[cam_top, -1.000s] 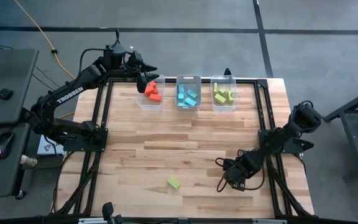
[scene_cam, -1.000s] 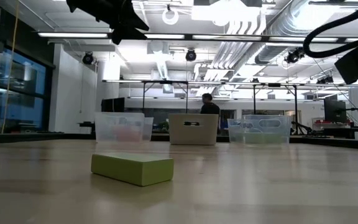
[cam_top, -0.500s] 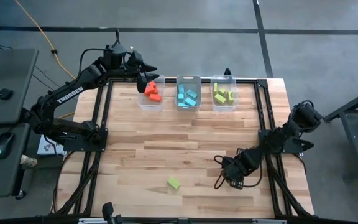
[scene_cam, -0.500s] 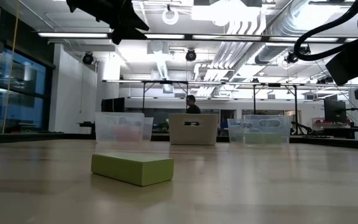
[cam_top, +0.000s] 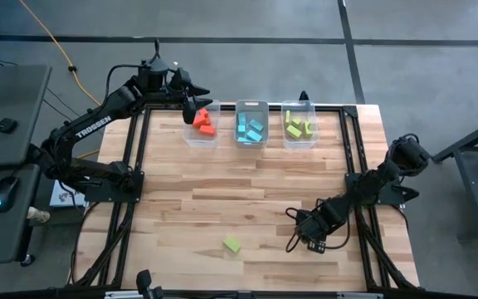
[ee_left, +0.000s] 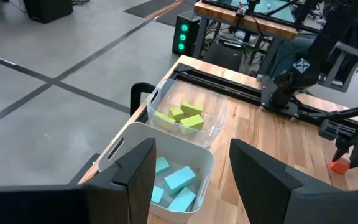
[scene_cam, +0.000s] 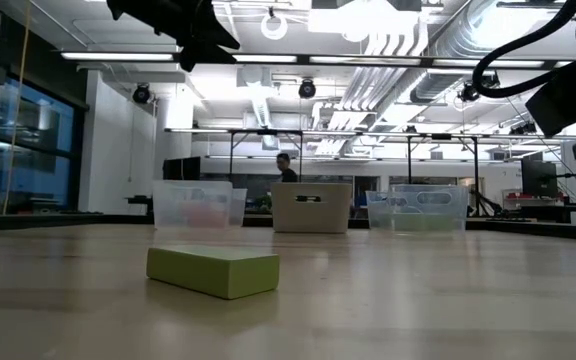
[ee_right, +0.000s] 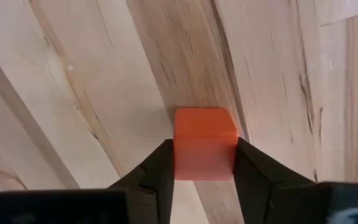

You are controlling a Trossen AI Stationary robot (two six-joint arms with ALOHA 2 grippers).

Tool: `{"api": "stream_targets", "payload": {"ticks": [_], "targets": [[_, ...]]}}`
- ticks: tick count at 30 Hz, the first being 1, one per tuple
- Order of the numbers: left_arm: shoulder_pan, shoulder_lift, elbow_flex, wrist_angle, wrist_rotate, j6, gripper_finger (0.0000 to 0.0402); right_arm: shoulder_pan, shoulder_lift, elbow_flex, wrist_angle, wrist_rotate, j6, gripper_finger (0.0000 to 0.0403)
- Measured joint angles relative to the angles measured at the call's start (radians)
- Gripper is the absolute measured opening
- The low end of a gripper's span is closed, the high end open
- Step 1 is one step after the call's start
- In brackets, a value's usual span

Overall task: Sort & place blocks by color
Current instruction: Put the orange block into the left transparent bin

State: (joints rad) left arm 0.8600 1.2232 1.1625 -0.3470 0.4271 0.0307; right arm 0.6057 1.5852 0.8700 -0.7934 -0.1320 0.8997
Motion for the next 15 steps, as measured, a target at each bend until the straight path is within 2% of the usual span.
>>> {"api": "stream_targets", "payload": {"ticks": [8, 15], "targets": [[0.001, 0.000, 0.000, 0.000, 0.000, 0.004, 0.0181, -0.039, -0.047, -0.001, 0.005, 0.009, 0.016, 0.0109], [0.001, 0.000, 0.000, 0.000, 0.000, 0.033, 0.0181, -0.154, -0.166, -0.001, 0.044, 0.078, 0.045, 0.0109]]}}
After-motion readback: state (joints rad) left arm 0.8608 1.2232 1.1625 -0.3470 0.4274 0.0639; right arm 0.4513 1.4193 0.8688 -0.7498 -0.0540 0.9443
